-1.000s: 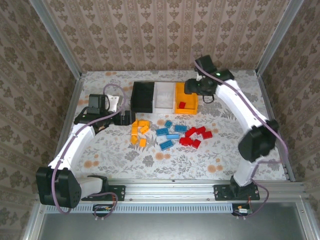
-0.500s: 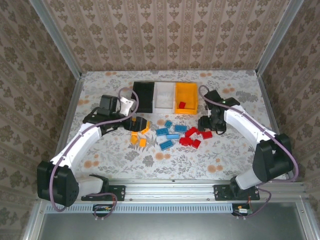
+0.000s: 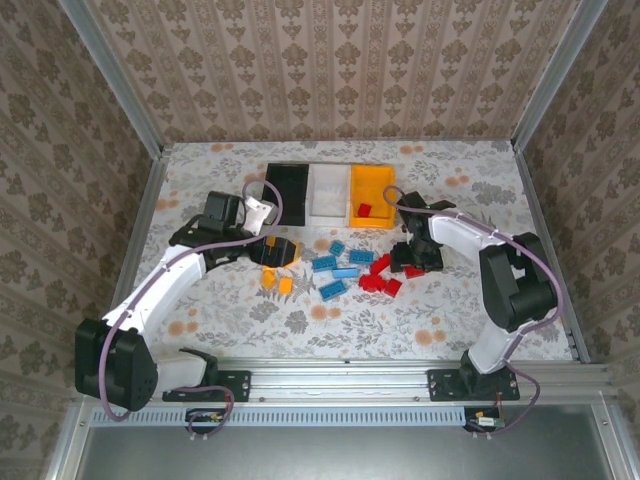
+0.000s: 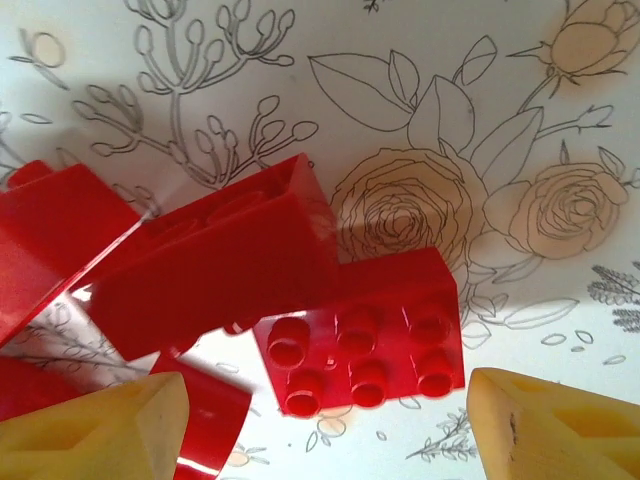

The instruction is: Sort the legos into containers by color

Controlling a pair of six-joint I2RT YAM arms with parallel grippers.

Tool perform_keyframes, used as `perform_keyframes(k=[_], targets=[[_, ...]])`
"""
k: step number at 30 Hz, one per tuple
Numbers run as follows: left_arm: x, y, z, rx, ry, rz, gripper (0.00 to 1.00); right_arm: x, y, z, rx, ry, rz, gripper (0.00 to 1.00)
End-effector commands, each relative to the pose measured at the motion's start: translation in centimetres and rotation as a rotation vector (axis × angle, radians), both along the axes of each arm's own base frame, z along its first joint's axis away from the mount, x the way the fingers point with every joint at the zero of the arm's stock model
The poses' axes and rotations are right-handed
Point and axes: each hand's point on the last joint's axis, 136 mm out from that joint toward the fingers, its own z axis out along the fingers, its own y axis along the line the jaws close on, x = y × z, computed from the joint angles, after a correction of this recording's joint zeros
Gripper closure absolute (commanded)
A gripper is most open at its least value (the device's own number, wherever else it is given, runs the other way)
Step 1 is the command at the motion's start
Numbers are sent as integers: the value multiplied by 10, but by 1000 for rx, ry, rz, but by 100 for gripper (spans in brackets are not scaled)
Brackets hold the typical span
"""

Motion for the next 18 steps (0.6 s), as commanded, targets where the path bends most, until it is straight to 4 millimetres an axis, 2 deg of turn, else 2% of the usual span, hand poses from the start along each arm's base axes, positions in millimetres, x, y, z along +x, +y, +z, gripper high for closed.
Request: perform_keyframes(k=[1,11,16,18], targets=[[-3,2,-5,26,6,-17,0,3,-5,-6,-17,13,14,25],[-2,1,-5,23,9,-19,0,9,-13,-20,-32,33,-9,29],[-3,1,-6,25,12,-18,0,11,-14,-26,-32,43,-15,35],[-3,1,-6,25,11,-17,0,10,-14,-27,-33,47,-18,41]])
